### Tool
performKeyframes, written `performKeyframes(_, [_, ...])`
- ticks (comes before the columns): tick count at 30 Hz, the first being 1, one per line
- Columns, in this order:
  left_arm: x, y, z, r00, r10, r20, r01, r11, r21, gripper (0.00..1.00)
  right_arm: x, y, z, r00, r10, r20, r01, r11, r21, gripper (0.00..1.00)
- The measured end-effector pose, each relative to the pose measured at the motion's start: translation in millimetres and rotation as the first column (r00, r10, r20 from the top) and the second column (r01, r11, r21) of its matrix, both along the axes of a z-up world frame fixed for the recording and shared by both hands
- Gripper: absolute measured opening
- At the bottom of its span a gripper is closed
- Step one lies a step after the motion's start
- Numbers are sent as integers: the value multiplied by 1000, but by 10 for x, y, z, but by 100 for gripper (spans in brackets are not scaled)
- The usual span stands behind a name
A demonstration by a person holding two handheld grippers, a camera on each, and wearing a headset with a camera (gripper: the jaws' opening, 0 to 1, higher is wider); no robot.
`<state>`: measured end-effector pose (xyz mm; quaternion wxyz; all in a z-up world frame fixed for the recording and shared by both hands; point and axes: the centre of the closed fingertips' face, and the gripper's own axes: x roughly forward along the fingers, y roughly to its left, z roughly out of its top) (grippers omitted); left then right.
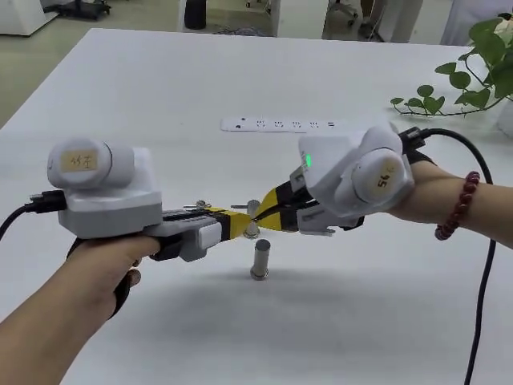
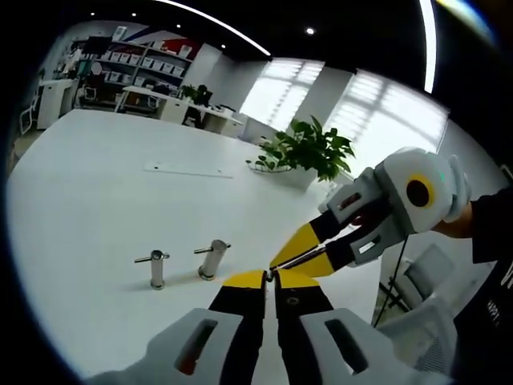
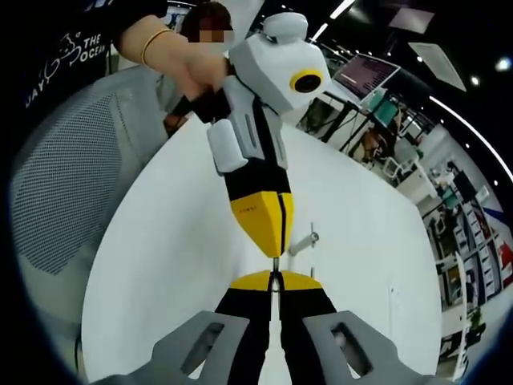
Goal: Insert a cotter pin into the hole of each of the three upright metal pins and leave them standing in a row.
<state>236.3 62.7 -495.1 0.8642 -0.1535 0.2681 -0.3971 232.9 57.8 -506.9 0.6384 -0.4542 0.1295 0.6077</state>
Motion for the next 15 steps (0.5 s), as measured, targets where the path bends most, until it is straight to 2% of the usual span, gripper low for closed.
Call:
performKeyframes(7, [-3,-8,-8,1000,-11,19,11,1000,11,0,7,4,-15,1000,-7,-1,7,1000,0,0])
performKeyframes(12, [-6,-16,20,996,-41,83,37,998,41,0,14,5,-2,1000,-21,-14,21,1000,10,0])
performKeyframes(15, [2,-17,20,995,-45,91,41,998,48,0,23,4,-3,999,-33,-23,34,999,16,0])
